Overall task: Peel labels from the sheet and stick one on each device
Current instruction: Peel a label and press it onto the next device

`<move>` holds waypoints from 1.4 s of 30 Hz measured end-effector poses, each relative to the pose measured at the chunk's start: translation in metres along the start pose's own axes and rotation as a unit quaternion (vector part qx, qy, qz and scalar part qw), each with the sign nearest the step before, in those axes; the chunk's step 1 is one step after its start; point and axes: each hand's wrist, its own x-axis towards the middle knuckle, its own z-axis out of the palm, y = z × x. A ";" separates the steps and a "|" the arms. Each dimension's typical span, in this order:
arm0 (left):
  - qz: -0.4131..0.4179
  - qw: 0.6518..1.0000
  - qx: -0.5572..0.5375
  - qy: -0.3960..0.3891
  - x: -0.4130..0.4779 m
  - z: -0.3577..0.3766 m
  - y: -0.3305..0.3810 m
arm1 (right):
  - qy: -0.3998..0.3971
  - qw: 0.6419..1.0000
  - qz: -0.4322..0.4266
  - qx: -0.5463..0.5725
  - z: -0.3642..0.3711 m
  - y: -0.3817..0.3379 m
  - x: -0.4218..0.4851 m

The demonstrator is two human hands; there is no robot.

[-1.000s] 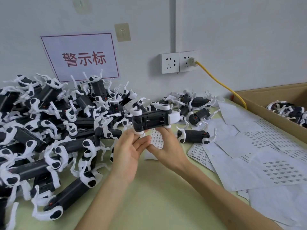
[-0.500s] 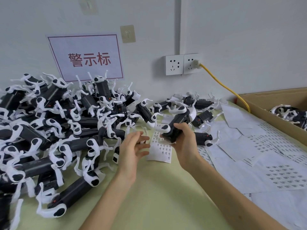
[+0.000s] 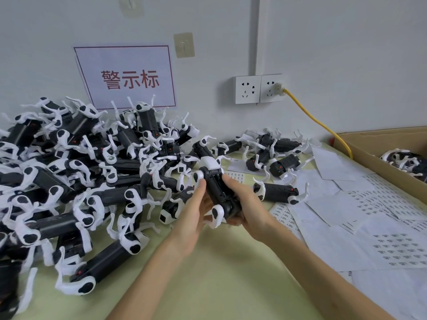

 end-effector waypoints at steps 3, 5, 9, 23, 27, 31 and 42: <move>0.007 1.000 -0.027 0.012 0.002 -0.004 0.000 | 0.029 0.999 -0.017 -0.039 0.002 0.002 0.002; 0.020 0.998 -0.052 0.020 0.004 -0.007 0.000 | 0.048 0.996 -0.030 -0.062 0.001 0.001 0.003; 0.039 0.996 -0.073 0.013 0.005 -0.013 0.000 | 0.018 0.995 -0.055 -0.078 -0.004 -0.001 0.003; 0.078 0.995 0.051 0.018 0.003 -0.013 -0.007 | 0.073 0.873 -0.252 -0.411 0.004 0.017 -0.001; 0.119 0.991 0.056 0.034 0.002 -0.014 -0.002 | 0.042 0.849 -0.282 -0.445 0.002 0.017 -0.002; 0.153 0.982 0.049 0.099 0.005 -0.016 -0.002 | 0.027 0.864 -0.290 -0.411 -0.001 0.017 0.003; 0.096 0.988 -0.021 0.121 0.004 -0.017 0.004 | 0.100 0.863 -0.118 -0.481 -0.029 0.009 0.012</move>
